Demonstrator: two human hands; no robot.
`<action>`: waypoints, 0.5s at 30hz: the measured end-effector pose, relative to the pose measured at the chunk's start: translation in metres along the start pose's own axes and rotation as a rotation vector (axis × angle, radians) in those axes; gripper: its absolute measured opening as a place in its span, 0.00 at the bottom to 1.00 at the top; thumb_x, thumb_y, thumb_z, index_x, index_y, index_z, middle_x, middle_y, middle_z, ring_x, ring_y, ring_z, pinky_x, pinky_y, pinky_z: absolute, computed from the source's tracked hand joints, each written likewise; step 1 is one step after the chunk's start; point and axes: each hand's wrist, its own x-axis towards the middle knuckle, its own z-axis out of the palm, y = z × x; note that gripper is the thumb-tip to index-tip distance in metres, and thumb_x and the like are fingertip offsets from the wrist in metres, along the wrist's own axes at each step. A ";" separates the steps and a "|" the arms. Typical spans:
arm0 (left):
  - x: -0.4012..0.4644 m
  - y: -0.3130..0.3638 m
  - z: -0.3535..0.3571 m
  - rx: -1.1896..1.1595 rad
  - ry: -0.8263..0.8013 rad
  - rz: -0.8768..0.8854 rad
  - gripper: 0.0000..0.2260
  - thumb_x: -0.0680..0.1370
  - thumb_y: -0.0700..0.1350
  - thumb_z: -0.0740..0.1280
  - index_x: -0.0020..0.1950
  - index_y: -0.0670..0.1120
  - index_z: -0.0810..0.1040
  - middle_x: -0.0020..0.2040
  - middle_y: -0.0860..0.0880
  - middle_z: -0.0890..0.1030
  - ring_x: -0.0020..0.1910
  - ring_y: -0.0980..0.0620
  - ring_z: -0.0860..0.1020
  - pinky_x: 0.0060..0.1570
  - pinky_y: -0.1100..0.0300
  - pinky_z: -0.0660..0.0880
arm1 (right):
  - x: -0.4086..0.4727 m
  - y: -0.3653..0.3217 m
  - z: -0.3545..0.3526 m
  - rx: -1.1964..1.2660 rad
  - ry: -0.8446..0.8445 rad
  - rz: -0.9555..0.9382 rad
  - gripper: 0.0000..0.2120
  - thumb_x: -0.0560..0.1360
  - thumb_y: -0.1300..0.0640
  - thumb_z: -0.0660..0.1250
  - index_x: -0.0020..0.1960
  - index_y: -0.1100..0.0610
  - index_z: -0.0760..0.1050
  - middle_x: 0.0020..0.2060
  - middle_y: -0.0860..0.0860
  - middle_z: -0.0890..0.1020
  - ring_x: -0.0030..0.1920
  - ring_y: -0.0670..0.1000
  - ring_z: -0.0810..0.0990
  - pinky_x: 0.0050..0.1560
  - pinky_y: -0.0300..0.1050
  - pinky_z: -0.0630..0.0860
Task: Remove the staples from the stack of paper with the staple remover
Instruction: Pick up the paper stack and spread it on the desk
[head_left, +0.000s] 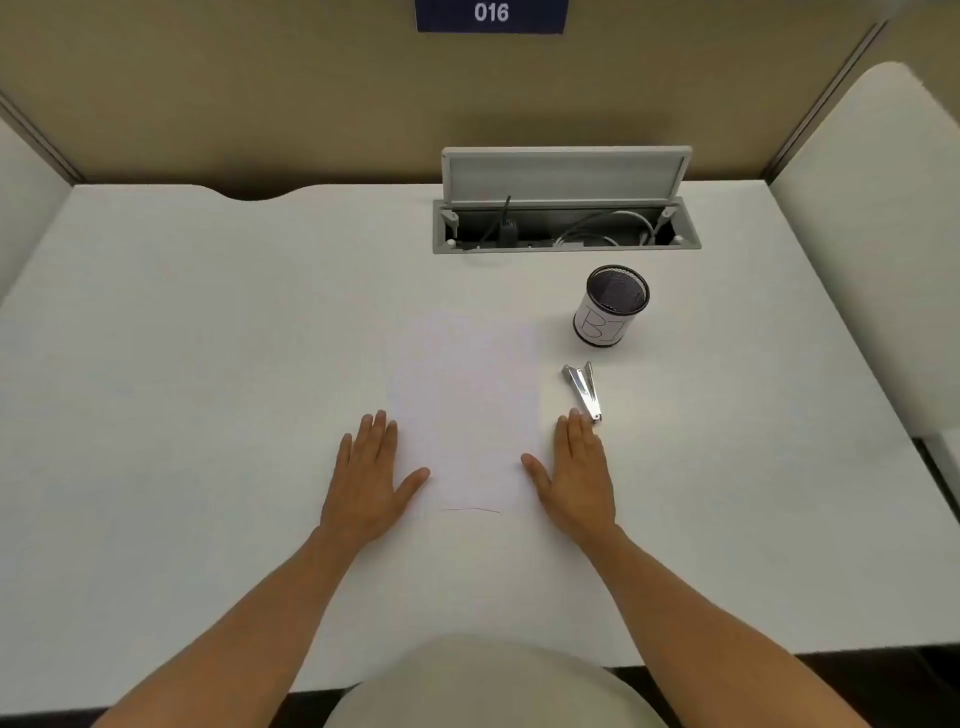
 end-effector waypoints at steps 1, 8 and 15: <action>-0.002 0.003 0.003 0.006 0.003 0.023 0.39 0.78 0.69 0.45 0.79 0.44 0.43 0.80 0.48 0.39 0.77 0.53 0.36 0.75 0.55 0.34 | -0.001 -0.001 0.002 0.001 -0.012 0.016 0.38 0.79 0.36 0.50 0.78 0.61 0.48 0.78 0.55 0.50 0.78 0.53 0.45 0.77 0.49 0.46; -0.006 0.021 0.017 -0.031 -0.062 0.048 0.40 0.78 0.67 0.49 0.79 0.44 0.39 0.77 0.51 0.35 0.76 0.54 0.33 0.74 0.54 0.31 | -0.002 -0.026 -0.006 -0.098 0.092 0.049 0.24 0.78 0.41 0.59 0.60 0.62 0.71 0.57 0.56 0.75 0.55 0.57 0.71 0.55 0.49 0.70; -0.007 0.025 0.023 -0.018 -0.082 0.041 0.42 0.75 0.71 0.43 0.78 0.44 0.36 0.77 0.48 0.34 0.76 0.52 0.32 0.74 0.53 0.31 | 0.003 -0.055 -0.012 0.099 0.006 0.329 0.21 0.75 0.47 0.66 0.61 0.59 0.69 0.57 0.57 0.74 0.58 0.58 0.72 0.56 0.49 0.70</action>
